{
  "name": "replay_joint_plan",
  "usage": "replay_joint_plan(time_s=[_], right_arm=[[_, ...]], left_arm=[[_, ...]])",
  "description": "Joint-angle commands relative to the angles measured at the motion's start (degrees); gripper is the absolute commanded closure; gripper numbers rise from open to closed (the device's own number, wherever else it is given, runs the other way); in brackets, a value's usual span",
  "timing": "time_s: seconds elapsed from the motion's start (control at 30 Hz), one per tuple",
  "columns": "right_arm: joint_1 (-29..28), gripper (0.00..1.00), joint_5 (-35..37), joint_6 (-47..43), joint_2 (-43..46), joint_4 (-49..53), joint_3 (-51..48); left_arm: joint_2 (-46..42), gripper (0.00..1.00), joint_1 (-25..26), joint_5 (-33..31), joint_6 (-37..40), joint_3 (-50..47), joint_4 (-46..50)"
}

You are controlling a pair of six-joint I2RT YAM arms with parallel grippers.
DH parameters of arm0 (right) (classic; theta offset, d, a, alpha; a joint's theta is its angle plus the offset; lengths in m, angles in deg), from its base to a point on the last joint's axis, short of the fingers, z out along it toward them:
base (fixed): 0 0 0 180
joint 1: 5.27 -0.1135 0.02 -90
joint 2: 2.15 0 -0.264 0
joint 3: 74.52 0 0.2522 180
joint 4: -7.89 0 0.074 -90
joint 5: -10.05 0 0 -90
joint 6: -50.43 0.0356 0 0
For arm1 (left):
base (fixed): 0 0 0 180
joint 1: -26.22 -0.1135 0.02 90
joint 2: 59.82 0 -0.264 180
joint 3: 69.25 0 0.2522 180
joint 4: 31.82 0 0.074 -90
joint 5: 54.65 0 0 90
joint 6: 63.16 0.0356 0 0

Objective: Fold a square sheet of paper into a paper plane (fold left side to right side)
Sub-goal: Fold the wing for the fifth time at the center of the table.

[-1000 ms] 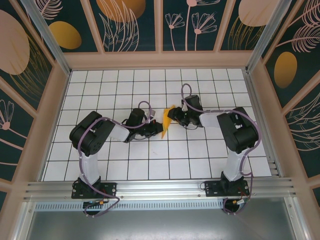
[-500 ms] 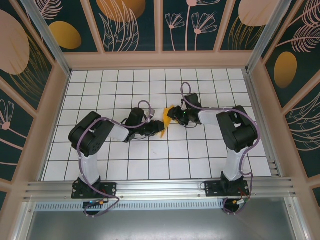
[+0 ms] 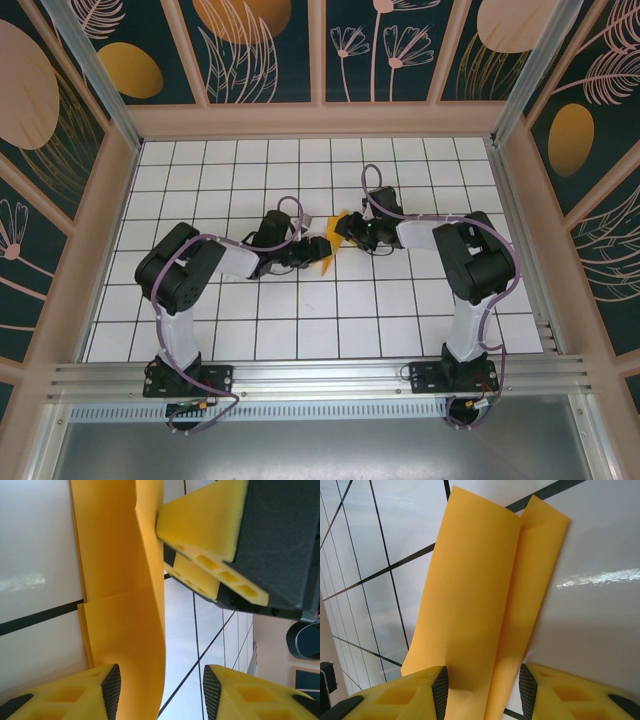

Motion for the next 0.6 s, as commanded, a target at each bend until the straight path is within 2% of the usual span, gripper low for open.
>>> replay_joint_plan(time_s=[0.0,0.27,0.57], right_arm=[[-1.14,0.55,3.73,-0.64,-5.21,3.64,-1.02],[-1.11,0.55,3.84,-0.79,-5.03,3.9,-1.0],[-1.13,0.55,3.74,-1.1,-5.05,4.27,-0.93]], left_arm=[[-3.31,0.48,-0.71,-2.17,4.33,3.22,5.45],[-0.38,0.47,-2.2,-2.04,6.06,7.88,9.79],[3.43,0.54,-2.26,-4.12,8.5,13.32,14.99]])
